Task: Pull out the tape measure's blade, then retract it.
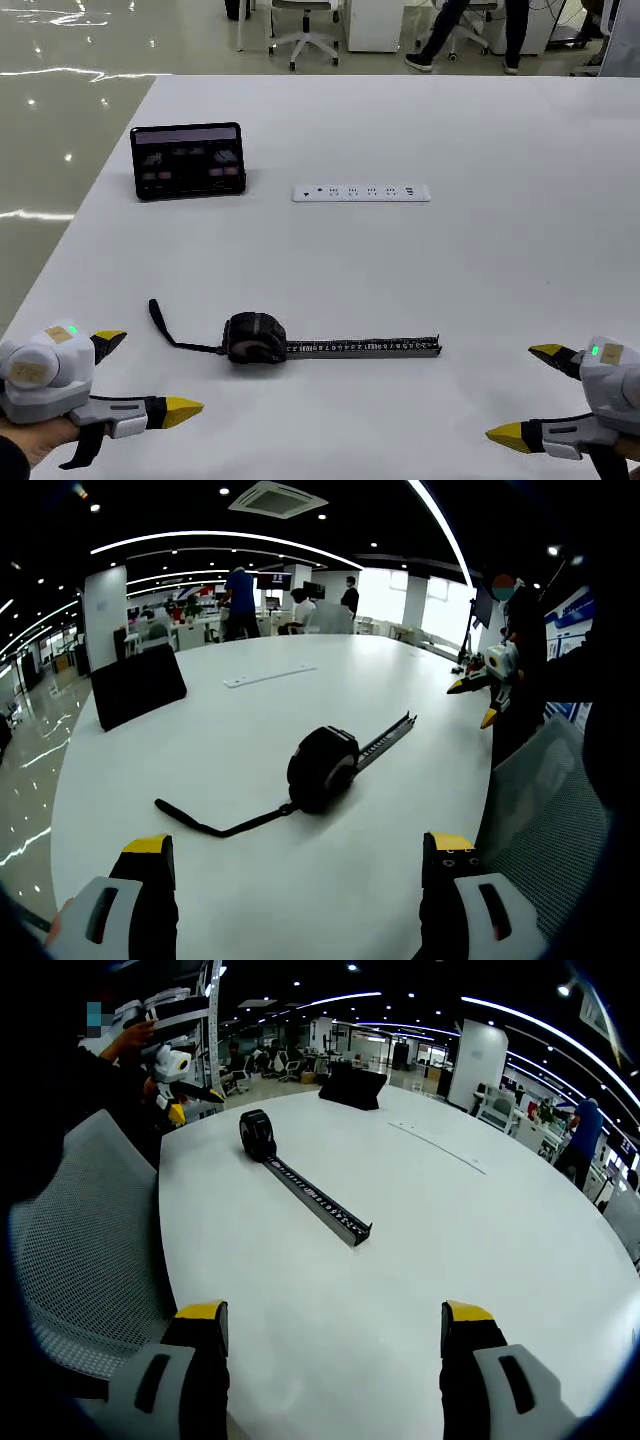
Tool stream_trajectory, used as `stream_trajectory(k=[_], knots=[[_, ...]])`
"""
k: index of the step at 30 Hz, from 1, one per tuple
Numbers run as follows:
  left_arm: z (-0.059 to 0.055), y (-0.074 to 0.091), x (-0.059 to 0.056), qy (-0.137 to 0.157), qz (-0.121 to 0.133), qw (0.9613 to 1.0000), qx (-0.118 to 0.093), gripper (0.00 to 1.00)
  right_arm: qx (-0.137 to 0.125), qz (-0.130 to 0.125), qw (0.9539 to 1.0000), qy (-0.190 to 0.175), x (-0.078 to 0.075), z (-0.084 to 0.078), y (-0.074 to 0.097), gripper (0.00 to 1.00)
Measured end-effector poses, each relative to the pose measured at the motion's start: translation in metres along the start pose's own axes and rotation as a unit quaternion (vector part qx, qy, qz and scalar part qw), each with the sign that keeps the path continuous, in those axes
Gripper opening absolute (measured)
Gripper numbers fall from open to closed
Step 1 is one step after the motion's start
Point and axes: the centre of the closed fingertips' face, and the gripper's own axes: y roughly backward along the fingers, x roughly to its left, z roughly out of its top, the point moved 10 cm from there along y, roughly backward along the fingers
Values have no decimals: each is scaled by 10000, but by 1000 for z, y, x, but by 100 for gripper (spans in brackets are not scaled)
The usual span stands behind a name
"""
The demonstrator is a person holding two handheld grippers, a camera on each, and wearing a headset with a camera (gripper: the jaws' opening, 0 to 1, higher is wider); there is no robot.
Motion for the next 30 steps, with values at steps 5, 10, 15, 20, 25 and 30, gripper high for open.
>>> stream_trajectory(k=[5,10,15,20,25,30], knots=[[-2,14,-2,49,45,9998,-199,100,-43,-124,9999,-109,2,-5,12,89],[-8,21,-5,-65,91,9995,-293,100,-90,-163,9995,-241,5,-10,19,96],[-9,24,-5,-75,144,9992,-372,100,-96,-192,9994,-254,8,-14,20,100],[-11,26,-5,-74,146,9994,-302,100,-111,-165,9995,-242,8,-13,20,100],[-12,29,-3,-46,231,9994,-256,100,-82,-126,9997,-195,10,-10,19,100],[-13,34,-2,-15,256,9992,-294,100,-57,-50,9999,-85,12,-5,15,100]])
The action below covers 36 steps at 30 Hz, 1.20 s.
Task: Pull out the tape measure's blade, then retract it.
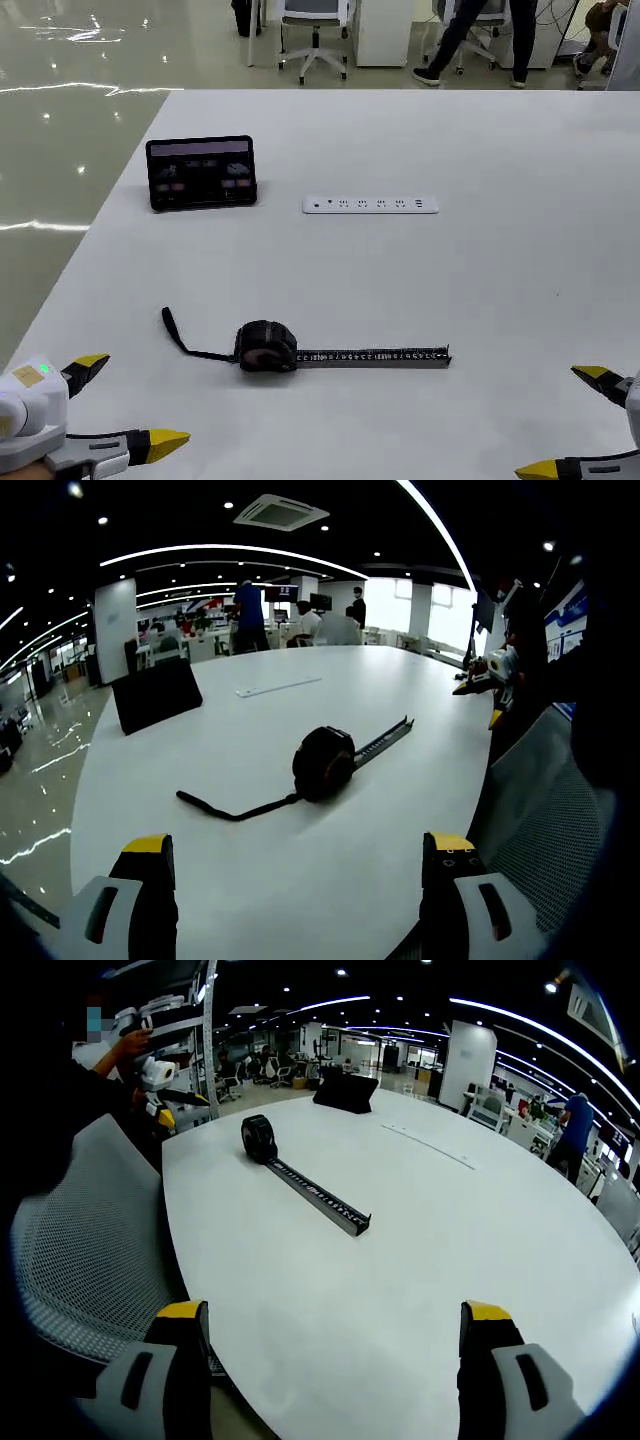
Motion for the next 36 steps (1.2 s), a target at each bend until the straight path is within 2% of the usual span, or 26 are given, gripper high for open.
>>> stream_trajectory(k=[12,24,28,30,36], knots=[[1,0,-1,-55,-42,10000,9,100,-43,30,10000,23,-4,1,-3,100],[3,1,2,-70,-46,10000,40,100,2,8,10000,39,-7,-2,3,100],[5,0,1,-59,-30,10000,40,100,7,17,10000,37,-7,-2,4,100],[8,0,1,56,-72,9999,-81,100,-32,16,10000,3,-8,-1,5,100],[13,-3,1,-29,-28,10000,-67,100,9,1,10000,56,-12,0,6,100]])
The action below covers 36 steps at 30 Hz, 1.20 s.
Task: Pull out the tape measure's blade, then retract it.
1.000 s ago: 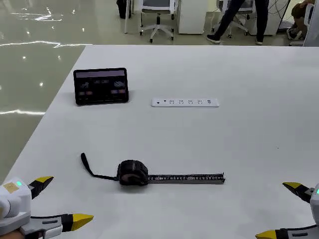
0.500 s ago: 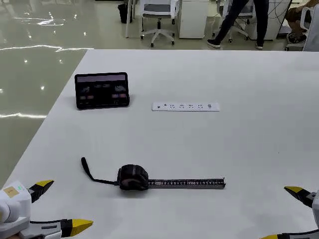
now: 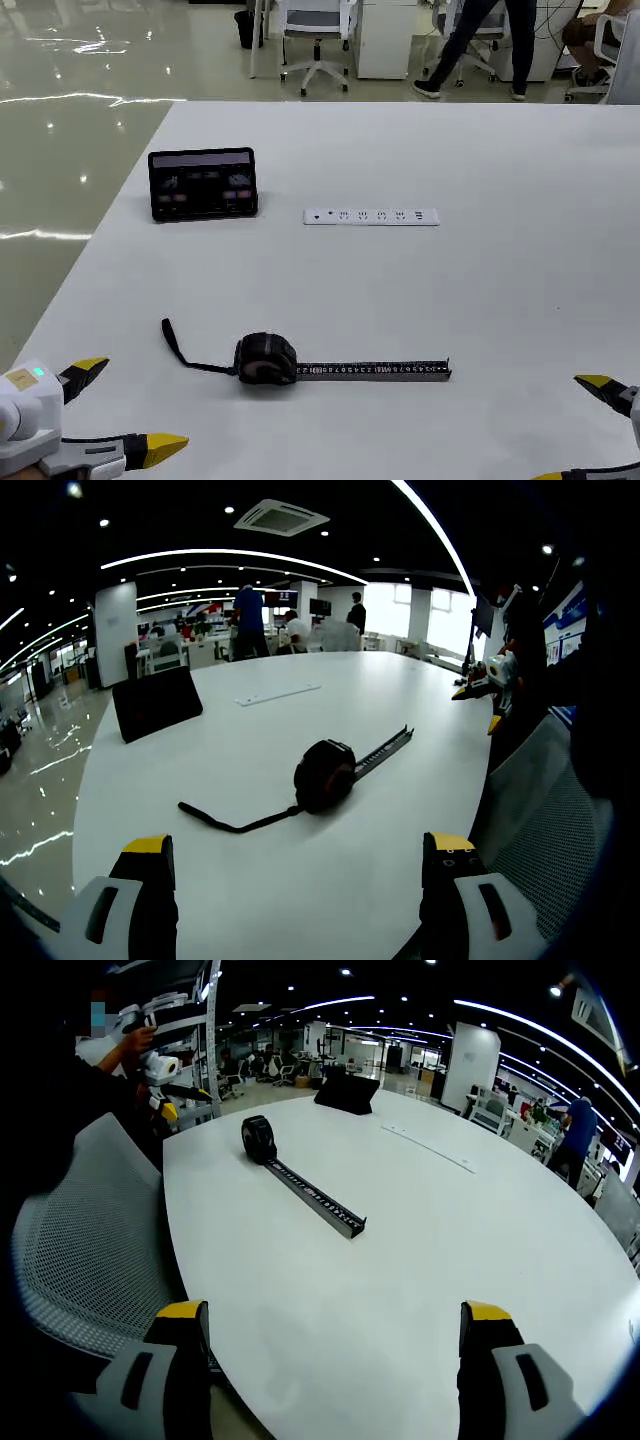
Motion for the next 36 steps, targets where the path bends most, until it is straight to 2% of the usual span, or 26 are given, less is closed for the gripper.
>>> stream_trajectory(k=[3,8,13,18,20,26,29,33,36], knots=[[2,-2,0,-8,8,10000,-33,100,2,4,10000,33,-2,2,0,100],[3,-7,1,59,93,9999,48,100,80,86,9999,79,-7,4,-3,100],[11,-16,-5,165,198,9997,33,100,179,189,9994,213,-9,13,-10,100],[23,-35,-8,411,249,9988,23,100,244,306,9983,431,-22,23,-17,100],[29,-45,-13,572,259,9980,37,100,244,336,9978,509,-25,29,-19,100],[47,-72,-28,690,385,9969,-54,99,262,431,9960,737,-34,45,-29,100],[51,-82,-34,738,469,9962,-34,96,272,482,9951,824,-31,53,-34,99],[55,-99,-36,773,633,9950,17,96,273,594,9935,932,-33,65,-43,98],[55,-108,-39,930,817,9923,28,96,334,693,9916,1040,-34,71,-49,97]])
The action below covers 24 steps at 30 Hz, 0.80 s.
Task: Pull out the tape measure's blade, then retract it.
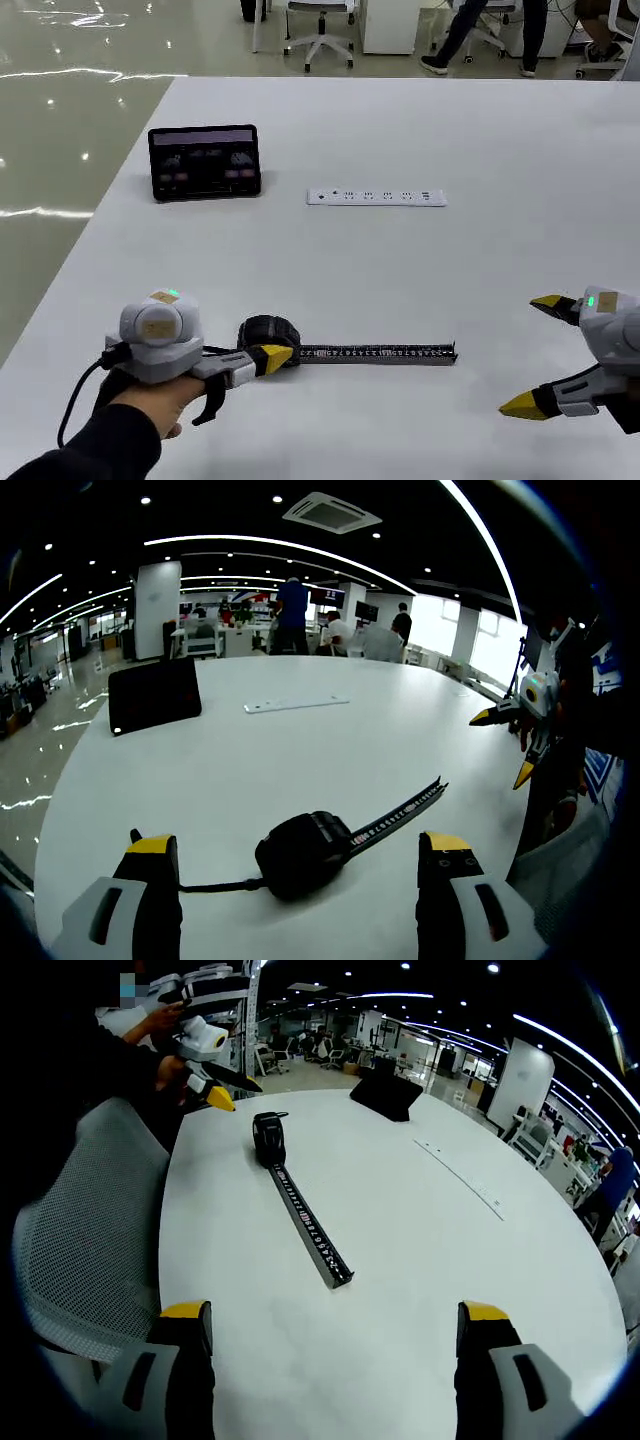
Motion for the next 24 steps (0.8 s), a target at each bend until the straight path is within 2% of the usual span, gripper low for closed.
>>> stream_trajectory(k=[3,7,11,14,18,21,24], knots=[[-1,-3,0,-23,476,9988,-81,100,40,105,9998,157,-3,4,-6,97],[-6,-8,-5,152,476,9987,-21,100,140,251,9990,349,-6,9,-16,96],[-12,-14,-11,70,596,9982,-15,100,179,339,9982,457,-12,17,-26,95],[-14,-18,-15,115,683,9976,-17,100,259,421,9972,561,-17,21,-33,94],[-16,-25,-21,54,837,9964,-143,100,448,587,9945,744,-23,26,-45,91],[-18,-31,-24,162,871,9959,-175,100,576,741,9925,785,-28,29,-52,90],[-19,-35,-25,284,857,9955,-295,100,774,880,9892,879,-33,30,-58,88]])
